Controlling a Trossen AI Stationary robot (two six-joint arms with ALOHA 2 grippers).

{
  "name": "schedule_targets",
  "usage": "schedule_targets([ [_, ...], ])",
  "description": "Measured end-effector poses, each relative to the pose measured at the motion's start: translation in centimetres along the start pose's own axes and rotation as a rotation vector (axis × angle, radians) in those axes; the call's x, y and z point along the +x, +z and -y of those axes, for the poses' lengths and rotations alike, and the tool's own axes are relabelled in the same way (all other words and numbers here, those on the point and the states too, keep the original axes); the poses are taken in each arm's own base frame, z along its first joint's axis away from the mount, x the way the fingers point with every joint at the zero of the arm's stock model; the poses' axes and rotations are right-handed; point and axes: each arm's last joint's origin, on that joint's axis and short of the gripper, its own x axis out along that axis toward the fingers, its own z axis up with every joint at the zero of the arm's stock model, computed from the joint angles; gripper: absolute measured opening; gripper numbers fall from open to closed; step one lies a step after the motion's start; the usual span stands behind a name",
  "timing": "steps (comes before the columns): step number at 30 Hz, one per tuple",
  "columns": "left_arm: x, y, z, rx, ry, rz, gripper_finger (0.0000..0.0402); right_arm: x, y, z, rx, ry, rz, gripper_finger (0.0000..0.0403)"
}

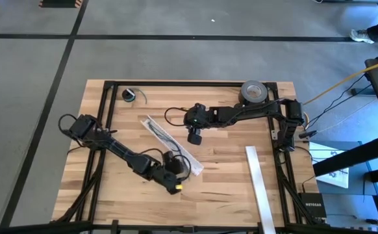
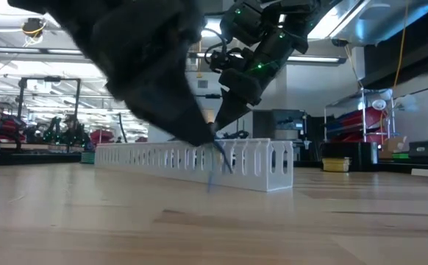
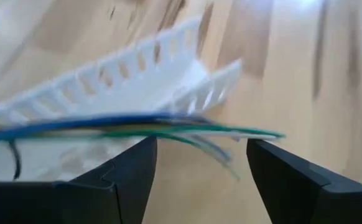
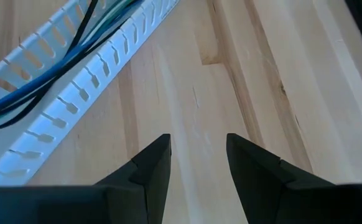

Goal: Ziptie cables
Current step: Put the colored ziptied cable into the white cable duct

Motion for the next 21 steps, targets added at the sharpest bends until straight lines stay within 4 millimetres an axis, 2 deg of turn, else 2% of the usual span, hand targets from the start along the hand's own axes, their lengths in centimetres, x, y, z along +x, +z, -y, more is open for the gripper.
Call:
schedule_targets([
  [5,0.6,1.6,-0.7,-0.021,0.005,0.094,0.0235,0.0,0.0,0.0,0.000,0.000,0.000,0.0142],
  [10,1.6,2.6,-2.7,-0.026,0.057,0.098,0.0235,0.0,0.0,0.0,0.000,0.000,0.000,0.0142],
  [13,1.5,3.9,-3.2,-0.054,0.059,0.115,0.0235,0.0,0.0,0.0,0.000,0.000,-0.001,0.0142],
  [18,-1.2,6.4,-3.9,-0.034,0.065,0.100,0.0235,0.0,0.0,0.0,0.000,0.000,-0.002,0.0142],
  [21,-3.3,6.7,-4.3,0.004,0.082,0.046,0.0235,0.0,0.0,0.0,0.000,0.000,-0.001,0.0142],
])
